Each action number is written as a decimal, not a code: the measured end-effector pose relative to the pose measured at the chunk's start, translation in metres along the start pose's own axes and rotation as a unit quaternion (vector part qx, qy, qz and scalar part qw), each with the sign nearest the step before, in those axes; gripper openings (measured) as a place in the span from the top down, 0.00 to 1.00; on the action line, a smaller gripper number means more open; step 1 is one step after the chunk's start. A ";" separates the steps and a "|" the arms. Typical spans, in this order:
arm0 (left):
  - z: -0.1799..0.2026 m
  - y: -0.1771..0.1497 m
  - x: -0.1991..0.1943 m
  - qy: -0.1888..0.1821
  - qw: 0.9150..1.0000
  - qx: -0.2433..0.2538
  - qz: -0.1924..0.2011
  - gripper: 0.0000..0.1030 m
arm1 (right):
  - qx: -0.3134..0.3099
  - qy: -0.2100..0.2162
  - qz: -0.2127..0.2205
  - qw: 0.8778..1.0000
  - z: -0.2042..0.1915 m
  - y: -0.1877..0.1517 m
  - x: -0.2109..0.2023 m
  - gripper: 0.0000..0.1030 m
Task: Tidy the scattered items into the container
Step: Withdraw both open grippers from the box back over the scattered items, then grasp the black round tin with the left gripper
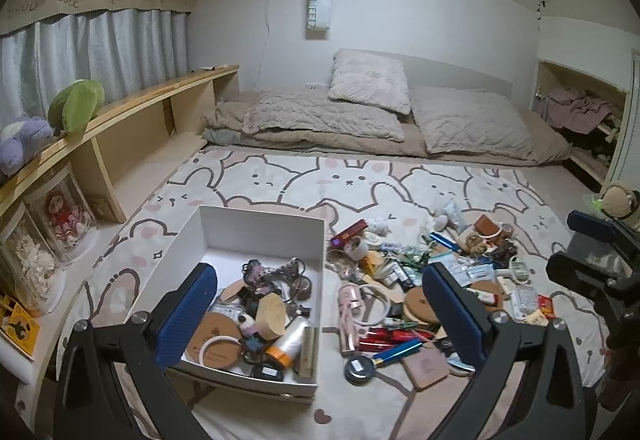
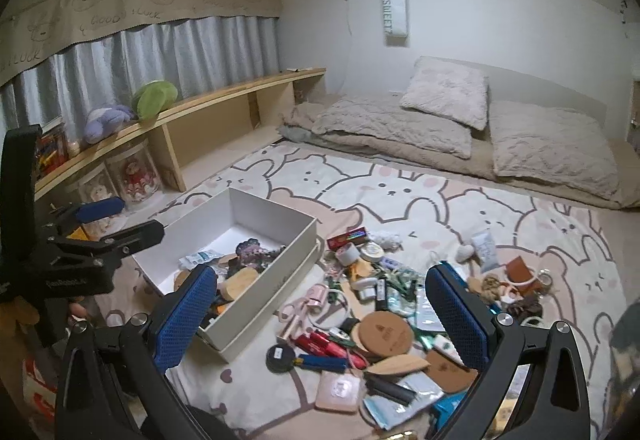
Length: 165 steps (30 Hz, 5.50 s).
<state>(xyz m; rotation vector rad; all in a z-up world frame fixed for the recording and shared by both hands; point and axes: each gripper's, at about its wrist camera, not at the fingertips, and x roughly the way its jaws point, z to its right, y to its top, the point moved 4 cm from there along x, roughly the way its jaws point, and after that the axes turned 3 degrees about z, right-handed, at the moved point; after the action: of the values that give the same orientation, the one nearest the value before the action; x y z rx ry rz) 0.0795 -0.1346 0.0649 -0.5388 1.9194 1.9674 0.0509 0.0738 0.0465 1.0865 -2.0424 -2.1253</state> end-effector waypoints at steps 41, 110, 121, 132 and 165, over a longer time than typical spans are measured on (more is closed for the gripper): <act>0.114 -0.031 -0.009 -0.033 0.999 0.006 -0.026 0.00 | 0.036 -0.094 -0.005 0.995 0.104 -0.051 -0.088 0.00; 0.093 -0.220 0.185 0.065 0.982 0.036 -0.172 0.00 | 0.015 -0.109 -0.262 0.959 0.216 -0.259 0.065 0.00; 0.075 -0.239 0.196 0.046 0.982 -0.003 -0.183 0.00 | 0.045 -0.099 -0.276 0.955 0.240 -0.272 0.086 0.00; 0.073 -0.242 0.201 0.015 0.983 0.001 -0.185 0.00 | 0.031 -0.086 -0.264 0.960 0.240 -0.276 0.091 0.00; 0.071 -0.234 0.185 0.020 0.988 -0.016 -0.151 0.52 | 0.040 -0.061 -0.192 0.979 0.246 -0.275 0.092 0.00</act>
<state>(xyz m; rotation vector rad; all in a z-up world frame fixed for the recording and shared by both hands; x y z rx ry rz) 0.0308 -0.0606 -0.2284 -0.8308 1.7126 1.8072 -0.0103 0.2912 -0.2586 1.5055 -2.1332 -2.3465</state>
